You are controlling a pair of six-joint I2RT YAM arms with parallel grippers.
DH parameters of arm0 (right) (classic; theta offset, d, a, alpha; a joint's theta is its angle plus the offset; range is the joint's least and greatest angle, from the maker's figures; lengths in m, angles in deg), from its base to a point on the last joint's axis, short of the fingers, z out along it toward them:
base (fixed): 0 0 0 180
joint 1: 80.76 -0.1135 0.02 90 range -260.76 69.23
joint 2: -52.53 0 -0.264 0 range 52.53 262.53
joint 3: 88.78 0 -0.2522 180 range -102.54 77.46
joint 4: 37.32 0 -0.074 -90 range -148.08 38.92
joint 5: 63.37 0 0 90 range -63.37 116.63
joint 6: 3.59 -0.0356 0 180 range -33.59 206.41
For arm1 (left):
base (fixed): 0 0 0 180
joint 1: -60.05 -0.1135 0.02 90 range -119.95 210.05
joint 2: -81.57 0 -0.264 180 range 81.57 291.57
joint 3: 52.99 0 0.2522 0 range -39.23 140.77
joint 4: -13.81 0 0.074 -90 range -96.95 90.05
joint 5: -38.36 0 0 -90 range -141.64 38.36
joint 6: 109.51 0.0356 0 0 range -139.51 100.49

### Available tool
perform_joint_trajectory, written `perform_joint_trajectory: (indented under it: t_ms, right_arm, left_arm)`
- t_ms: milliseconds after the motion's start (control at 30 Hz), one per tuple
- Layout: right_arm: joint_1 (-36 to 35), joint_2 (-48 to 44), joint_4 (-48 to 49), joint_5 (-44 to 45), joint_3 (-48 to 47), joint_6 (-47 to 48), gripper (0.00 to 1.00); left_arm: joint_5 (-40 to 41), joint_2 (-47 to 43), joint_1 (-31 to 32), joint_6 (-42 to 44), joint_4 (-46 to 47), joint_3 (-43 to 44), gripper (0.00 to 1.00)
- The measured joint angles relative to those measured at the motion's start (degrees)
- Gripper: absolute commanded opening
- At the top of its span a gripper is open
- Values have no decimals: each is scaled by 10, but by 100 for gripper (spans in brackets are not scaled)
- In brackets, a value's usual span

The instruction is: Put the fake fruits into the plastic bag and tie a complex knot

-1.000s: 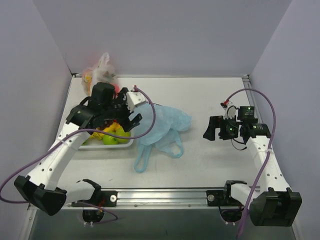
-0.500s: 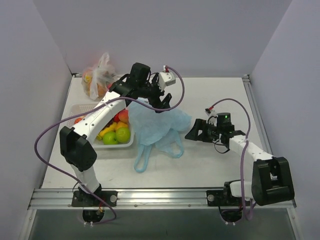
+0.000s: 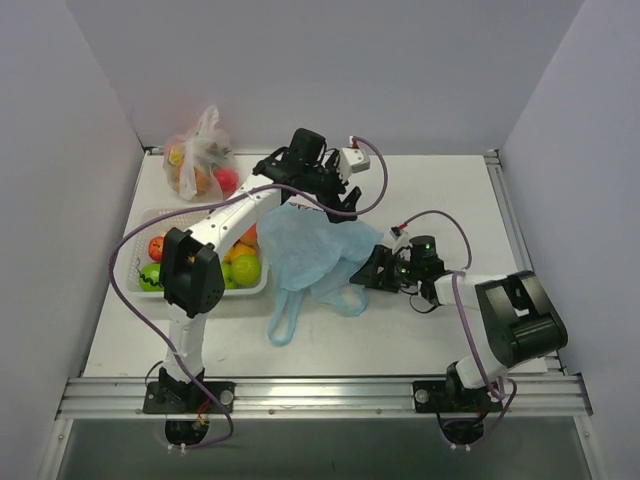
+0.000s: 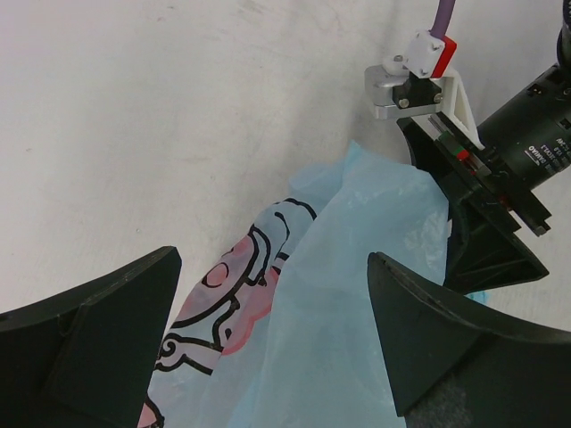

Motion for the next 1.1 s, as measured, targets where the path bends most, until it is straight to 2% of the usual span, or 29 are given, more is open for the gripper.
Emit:
perform_joint_trajectory:
  t_ms: [167, 267, 300, 367, 433, 567, 600, 667, 700, 767, 800, 967, 1100]
  right_arm:
    - [-6, 24, 26, 2, 0, -11, 42]
    - [-5, 34, 27, 3, 0, -14, 23]
    - [-5, 35, 26, 3, 0, -14, 9]
    - [-2, 35, 26, 2, 0, -11, 0]
    - [0, 35, 23, 2, 0, -10, 0]
    - [6, 32, 16, 2, 0, -3, 0]
    - [9, 30, 14, 2, 0, -2, 0]
    - [12, 24, 9, 2, 0, 0, 0]
    - [14, 20, 7, 2, 0, 0, 0]
    - [20, 11, -1, -1, 0, 3, 0]
    - [23, 7, -7, -2, 0, 6, 0]
    - [66, -25, -58, -21, 0, 29, 0]
    - [120, -83, -119, -38, 7, 54, 0]
  left_arm:
    - [-5, 18, 5, 25, -4, 0, 98]
    - [-9, 21, 10, 39, -5, 0, 95]
    - [-10, 22, 12, 43, -5, -1, 93]
    - [-10, 22, 17, 54, -5, -4, 86]
    - [-10, 26, 23, 61, -7, -4, 83]
    - [-6, 48, 31, 68, -7, -3, 71]
    - [-3, 57, 33, 68, -7, -3, 62]
    - [5, 75, 34, 67, -11, 2, 49]
    - [10, 85, 35, 64, -13, 7, 32]
    - [21, 101, 34, 56, -15, 18, 17]
    - [24, 106, 33, 50, -18, 25, 0]
    - [34, 115, 13, -11, -13, 78, 0]
    - [45, 116, -41, -97, 33, 130, 0]
